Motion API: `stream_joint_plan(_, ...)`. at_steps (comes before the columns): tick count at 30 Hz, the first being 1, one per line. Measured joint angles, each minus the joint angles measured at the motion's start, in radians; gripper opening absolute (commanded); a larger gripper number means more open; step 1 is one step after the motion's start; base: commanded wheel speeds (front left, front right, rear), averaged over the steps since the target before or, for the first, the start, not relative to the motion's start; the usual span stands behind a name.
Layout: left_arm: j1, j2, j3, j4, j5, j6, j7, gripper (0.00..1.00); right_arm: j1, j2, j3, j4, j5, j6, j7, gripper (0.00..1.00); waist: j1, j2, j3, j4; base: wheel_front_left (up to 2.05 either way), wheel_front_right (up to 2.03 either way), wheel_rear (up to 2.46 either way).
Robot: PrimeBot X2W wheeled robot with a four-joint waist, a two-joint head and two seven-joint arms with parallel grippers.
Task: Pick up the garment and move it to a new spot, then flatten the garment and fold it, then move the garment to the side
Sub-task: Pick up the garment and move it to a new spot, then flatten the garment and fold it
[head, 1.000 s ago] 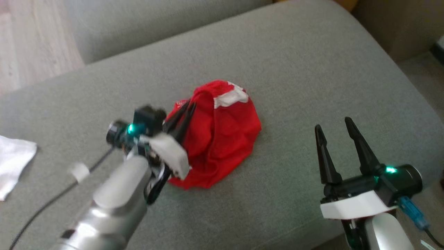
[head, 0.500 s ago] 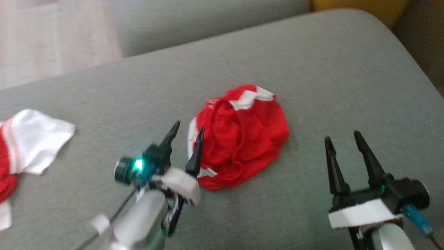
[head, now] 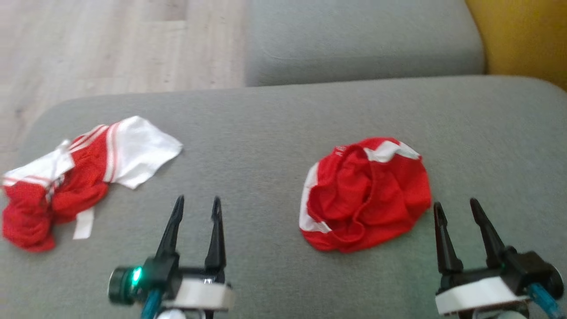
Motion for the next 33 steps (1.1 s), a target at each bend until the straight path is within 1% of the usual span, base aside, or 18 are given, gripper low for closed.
stream_joint_plan(3, 0.084, -0.002, 0.033, -0.077, 0.043, 0.001, 0.0, 1.0, 0.023, 0.001, -0.011, 0.003, -0.003, 0.0, 0.0, 1.0, 0.0, 0.0, -0.019, 0.031, 0.0, 0.0, 0.0)
stream_joint_plan(5, 0.133, -0.004, 0.053, -0.118, 0.078, 0.014, 0.0, 1.0, 0.036, 0.001, -0.016, 0.004, -0.006, 0.0, 0.0, 1.0, 0.0001, 0.0, -0.032, 0.045, 0.0, 0.0, 0.0)
stream_joint_plan(10, 0.233, -0.006, 0.088, -0.146, 0.137, 0.017, 0.0, 1.0, 0.064, 0.002, -0.022, 0.011, -0.007, 0.0, 0.0, 1.0, 0.0001, 0.0, -0.053, 0.064, 0.0, 0.0, 0.0)
stream_joint_plan(19, 0.238, -0.015, 0.102, -0.139, 0.174, 0.007, 0.0, 1.0, 0.068, 0.003, -0.017, 0.019, -0.009, 0.0, 0.0, 1.0, 0.0002, 0.0, -0.054, 0.071, 0.0, 0.0, 0.0)
stream_joint_plan(25, 0.237, -0.019, 0.102, -0.138, 0.18, -0.01, 0.0, 1.0, 0.068, 0.003, -0.019, 0.022, -0.002, 0.0, 0.0, 1.0, 0.0002, 0.0, -0.052, 0.073, 0.0, 0.0, 0.0)
stream_joint_plan(33, 0.237, -0.021, 0.105, -0.13, 0.18, -0.011, 0.0, 1.0, 0.068, 0.004, -0.023, 0.022, -0.006, 0.0, 0.0, 1.0, 0.0002, 0.0, -0.054, 0.074, 0.0, 0.0, 0.0)
